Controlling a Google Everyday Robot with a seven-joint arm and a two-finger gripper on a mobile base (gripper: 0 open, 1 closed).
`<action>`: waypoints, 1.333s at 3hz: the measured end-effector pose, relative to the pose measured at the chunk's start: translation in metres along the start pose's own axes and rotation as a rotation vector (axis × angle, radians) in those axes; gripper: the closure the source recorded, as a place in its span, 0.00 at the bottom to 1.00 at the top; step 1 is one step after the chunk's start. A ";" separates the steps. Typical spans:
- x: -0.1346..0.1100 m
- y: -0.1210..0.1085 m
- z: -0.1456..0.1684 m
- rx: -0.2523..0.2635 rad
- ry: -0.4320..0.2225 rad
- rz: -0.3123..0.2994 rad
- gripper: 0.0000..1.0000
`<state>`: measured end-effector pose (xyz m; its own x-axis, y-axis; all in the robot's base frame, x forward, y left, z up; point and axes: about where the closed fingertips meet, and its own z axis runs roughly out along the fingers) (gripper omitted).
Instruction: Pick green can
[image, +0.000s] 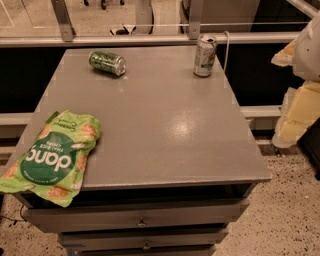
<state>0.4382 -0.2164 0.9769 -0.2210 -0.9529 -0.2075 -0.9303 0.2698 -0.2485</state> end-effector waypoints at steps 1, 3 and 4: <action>-0.002 -0.002 0.000 0.009 -0.009 -0.001 0.00; -0.052 -0.046 0.062 0.018 -0.157 0.044 0.00; -0.095 -0.080 0.105 -0.001 -0.284 0.140 0.00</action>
Offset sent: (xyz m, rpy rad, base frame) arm 0.0811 0.0413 -0.0312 0.1436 -0.0857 0.0298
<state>0.5642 -0.1326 0.9173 -0.2563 -0.8299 -0.4955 -0.8969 0.3953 -0.1984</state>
